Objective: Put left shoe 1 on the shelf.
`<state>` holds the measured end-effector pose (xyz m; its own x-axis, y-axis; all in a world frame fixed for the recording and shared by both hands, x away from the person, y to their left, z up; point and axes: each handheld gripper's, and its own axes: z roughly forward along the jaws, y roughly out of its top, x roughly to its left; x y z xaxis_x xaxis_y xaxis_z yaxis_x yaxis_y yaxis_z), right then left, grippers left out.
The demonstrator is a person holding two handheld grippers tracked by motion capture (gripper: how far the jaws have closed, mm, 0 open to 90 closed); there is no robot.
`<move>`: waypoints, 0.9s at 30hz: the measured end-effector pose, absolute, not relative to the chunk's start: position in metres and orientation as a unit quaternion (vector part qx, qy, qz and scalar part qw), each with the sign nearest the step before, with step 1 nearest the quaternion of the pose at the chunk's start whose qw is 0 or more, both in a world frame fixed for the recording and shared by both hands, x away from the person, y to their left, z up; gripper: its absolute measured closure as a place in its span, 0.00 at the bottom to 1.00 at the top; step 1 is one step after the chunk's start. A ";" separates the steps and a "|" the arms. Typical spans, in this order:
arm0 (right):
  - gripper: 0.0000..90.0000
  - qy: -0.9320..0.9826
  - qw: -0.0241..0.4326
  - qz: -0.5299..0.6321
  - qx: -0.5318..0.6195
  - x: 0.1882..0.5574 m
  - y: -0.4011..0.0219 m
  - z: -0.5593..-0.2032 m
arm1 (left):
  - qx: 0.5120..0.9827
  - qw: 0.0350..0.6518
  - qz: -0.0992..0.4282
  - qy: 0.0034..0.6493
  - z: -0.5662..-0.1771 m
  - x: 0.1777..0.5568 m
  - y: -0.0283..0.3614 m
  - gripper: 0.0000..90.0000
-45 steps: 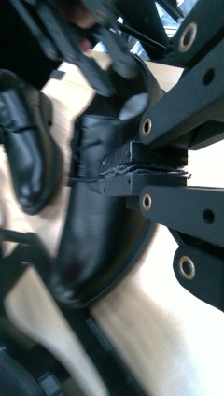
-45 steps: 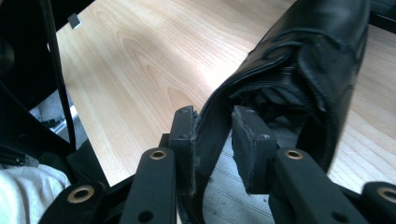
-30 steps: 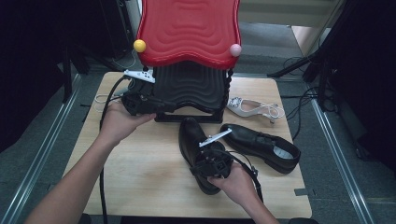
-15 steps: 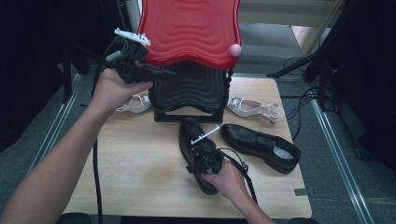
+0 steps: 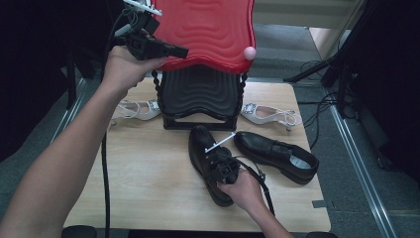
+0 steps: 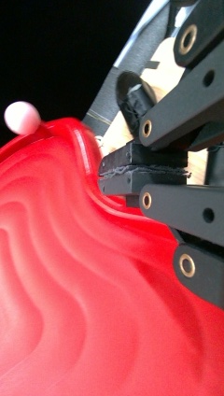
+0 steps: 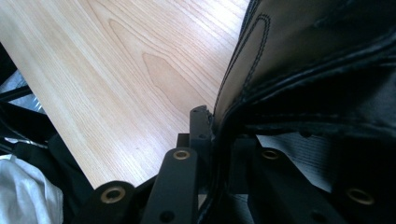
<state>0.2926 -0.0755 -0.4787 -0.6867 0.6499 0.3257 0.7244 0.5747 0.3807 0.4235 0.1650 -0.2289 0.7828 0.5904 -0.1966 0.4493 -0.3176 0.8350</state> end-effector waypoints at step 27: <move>0.97 -0.858 0.107 -0.329 -0.381 0.308 -0.130 -0.446 | 0.815 0.437 0.130 0.357 -0.238 0.444 0.157 1.00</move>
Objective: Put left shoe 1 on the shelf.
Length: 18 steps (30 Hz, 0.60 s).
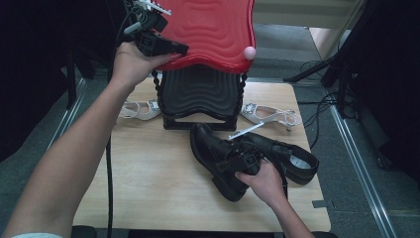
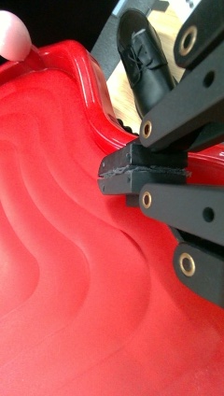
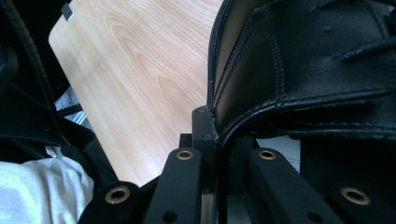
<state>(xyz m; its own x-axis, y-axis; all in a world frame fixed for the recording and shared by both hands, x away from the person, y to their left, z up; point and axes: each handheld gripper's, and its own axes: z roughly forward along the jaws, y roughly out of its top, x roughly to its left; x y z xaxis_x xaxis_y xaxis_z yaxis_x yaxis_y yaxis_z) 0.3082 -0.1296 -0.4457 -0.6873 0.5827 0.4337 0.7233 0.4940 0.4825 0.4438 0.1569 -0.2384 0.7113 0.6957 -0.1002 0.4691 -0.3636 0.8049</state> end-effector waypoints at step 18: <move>0.97 -0.851 0.097 -0.378 -0.352 0.301 -0.136 -0.388 | 0.813 0.438 0.122 0.363 -0.241 0.441 0.156 1.00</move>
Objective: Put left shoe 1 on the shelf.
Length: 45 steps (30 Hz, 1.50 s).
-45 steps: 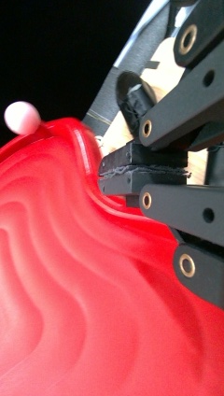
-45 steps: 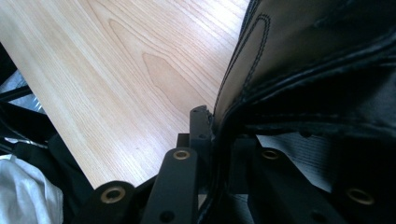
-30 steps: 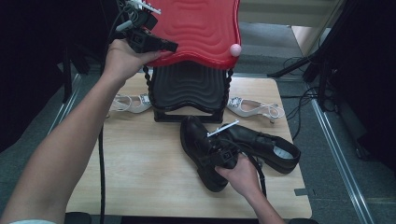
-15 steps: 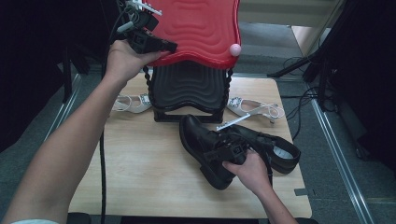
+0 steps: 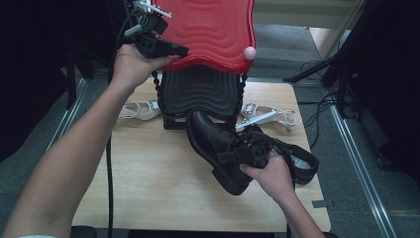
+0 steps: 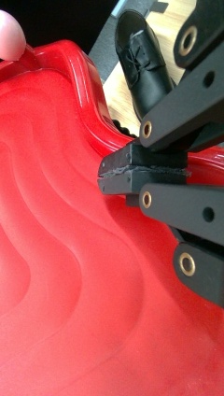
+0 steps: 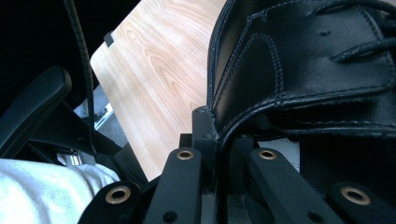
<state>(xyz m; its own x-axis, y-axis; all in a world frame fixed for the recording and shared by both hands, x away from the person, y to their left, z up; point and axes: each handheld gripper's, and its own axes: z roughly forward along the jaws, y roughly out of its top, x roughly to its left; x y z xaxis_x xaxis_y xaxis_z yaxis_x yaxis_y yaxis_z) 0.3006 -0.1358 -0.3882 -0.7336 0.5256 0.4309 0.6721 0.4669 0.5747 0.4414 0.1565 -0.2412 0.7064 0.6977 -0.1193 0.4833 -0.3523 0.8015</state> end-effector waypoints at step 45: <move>0.97 -0.823 -0.114 -0.426 -0.357 0.391 -0.049 -0.368 | 0.820 0.427 0.096 0.370 -0.238 0.444 0.158 1.00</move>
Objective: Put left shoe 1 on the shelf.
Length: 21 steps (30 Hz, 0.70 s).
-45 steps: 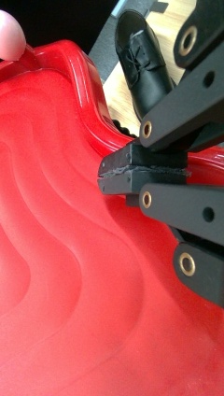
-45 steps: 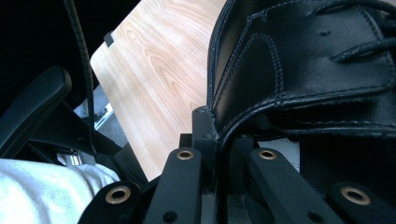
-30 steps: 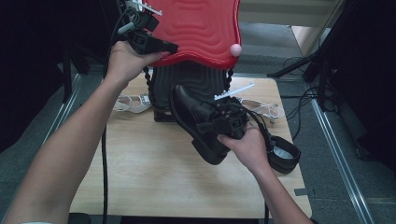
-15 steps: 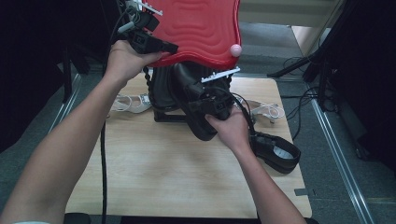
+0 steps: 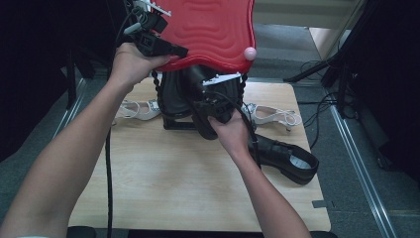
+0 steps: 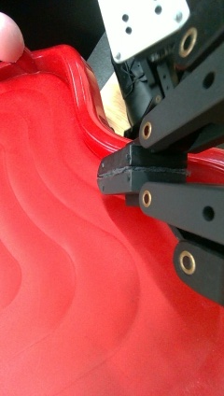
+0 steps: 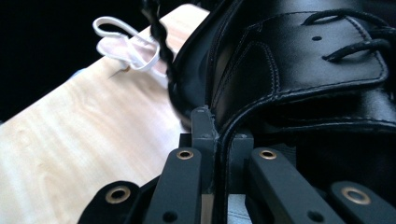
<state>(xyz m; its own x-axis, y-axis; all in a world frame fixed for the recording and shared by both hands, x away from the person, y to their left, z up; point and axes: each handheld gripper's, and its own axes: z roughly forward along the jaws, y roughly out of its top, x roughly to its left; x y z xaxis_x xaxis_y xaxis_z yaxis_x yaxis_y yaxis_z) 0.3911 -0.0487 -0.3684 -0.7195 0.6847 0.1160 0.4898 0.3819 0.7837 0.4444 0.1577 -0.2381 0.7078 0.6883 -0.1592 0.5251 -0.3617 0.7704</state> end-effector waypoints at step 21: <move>0.95 0.796 0.199 0.443 0.362 0.407 -0.014 -0.382 | 0.821 0.426 0.096 0.367 -0.238 0.444 0.159 1.00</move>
